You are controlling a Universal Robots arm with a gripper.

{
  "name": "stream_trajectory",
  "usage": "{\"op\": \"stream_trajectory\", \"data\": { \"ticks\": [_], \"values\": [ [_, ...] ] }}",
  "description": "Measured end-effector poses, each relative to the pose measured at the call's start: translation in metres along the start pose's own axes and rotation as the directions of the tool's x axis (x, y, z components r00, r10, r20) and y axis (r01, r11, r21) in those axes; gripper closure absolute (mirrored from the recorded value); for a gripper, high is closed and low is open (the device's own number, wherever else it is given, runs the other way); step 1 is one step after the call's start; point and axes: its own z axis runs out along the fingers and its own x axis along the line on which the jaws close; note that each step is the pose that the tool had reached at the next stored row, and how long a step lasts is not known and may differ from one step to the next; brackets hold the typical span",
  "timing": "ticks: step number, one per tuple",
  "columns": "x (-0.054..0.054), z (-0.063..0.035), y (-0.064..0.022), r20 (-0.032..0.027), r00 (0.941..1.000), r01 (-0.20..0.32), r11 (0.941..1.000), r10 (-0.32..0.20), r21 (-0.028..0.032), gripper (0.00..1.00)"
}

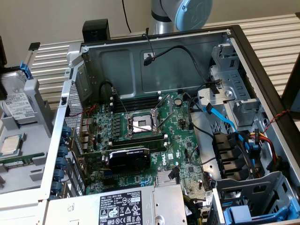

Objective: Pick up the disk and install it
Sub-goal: 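Pick up the disk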

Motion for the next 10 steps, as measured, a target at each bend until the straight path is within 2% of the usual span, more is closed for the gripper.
{"op": "stream_trajectory", "data": {
  "ticks": [2,4,8,9,10],
  "values": [
    [0.0,-0.0001,0.0011,0.0008,1.0,0.0,1.0,0.0,0.0094,0.61],
    [0.0001,-0.0002,0.0014,0.0064,1.0,0.0,0.9999,0.0,0.0114,0.63],
    [0.0011,-0.0001,0.0021,0.0348,0.9994,0.001,0.9999,-0.001,0.0117,0.63],
    [0.0013,-0.0001,0.0022,0.041,0.9992,0.001,0.9999,-0.001,0.0117,0.63],
    [0.0015,-0.0002,0.0022,0.0448,0.999,0.001,0.9999,-0.001,0.0116,0.63]
  ]
}}
